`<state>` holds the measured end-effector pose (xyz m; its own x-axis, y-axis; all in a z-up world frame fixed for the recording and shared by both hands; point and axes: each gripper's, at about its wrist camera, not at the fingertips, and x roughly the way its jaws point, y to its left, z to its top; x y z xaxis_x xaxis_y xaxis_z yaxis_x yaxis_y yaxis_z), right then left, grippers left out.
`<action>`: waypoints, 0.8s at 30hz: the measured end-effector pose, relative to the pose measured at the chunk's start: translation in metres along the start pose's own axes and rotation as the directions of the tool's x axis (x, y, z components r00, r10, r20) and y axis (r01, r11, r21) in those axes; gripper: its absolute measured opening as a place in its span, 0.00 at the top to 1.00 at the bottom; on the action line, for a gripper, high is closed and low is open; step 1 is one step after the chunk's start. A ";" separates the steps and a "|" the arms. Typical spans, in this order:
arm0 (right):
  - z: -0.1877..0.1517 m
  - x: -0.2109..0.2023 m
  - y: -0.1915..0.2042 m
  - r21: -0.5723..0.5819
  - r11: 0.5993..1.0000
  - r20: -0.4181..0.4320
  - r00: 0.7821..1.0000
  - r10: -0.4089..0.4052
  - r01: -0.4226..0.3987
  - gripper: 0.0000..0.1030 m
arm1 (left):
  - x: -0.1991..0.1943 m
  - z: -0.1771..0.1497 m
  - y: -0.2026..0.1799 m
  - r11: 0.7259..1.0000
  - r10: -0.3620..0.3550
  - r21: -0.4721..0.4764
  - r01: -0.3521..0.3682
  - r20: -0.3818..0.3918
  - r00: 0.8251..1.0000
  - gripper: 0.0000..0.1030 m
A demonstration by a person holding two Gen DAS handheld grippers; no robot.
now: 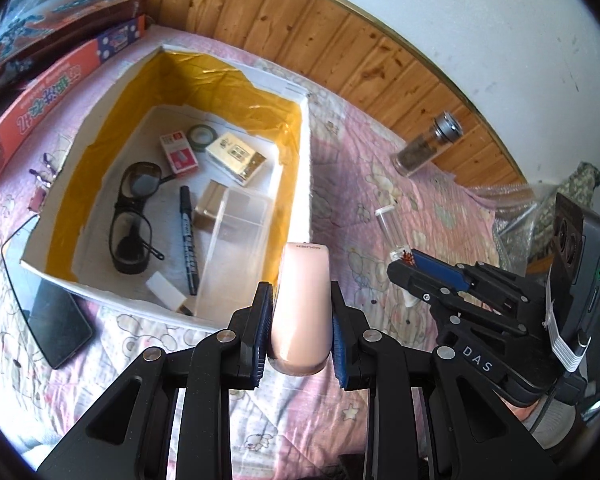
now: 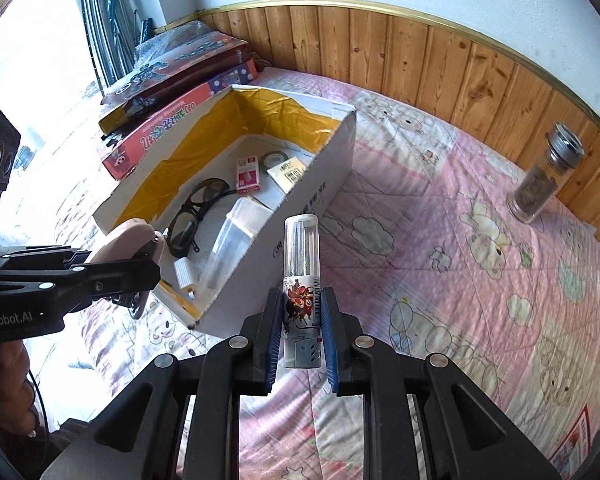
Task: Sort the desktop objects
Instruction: 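Carry the pink-and-white item and clear bottle over the white box with both tools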
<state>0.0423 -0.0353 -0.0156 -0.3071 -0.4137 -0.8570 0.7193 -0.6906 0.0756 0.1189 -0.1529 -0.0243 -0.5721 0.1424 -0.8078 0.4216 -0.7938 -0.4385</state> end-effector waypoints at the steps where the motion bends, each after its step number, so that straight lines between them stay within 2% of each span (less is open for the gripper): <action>1: 0.003 0.000 0.002 -0.008 1.000 0.001 1.000 0.004 -0.004 0.80 | -0.002 0.002 0.003 1.000 0.004 -0.006 -0.004 0.005 1.000 0.74; 24: 0.065 0.020 0.023 -0.100 0.992 0.005 0.997 0.083 -0.082 0.80 | -0.015 0.031 0.050 0.990 0.069 -0.127 -0.063 0.047 0.996 0.74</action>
<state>0.0125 -0.0982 0.0019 -0.2501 -0.4726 -0.8450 0.8005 -0.5920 0.0941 0.1263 -0.2130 -0.0217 -0.5742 0.0592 -0.8166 0.5423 -0.7197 -0.4335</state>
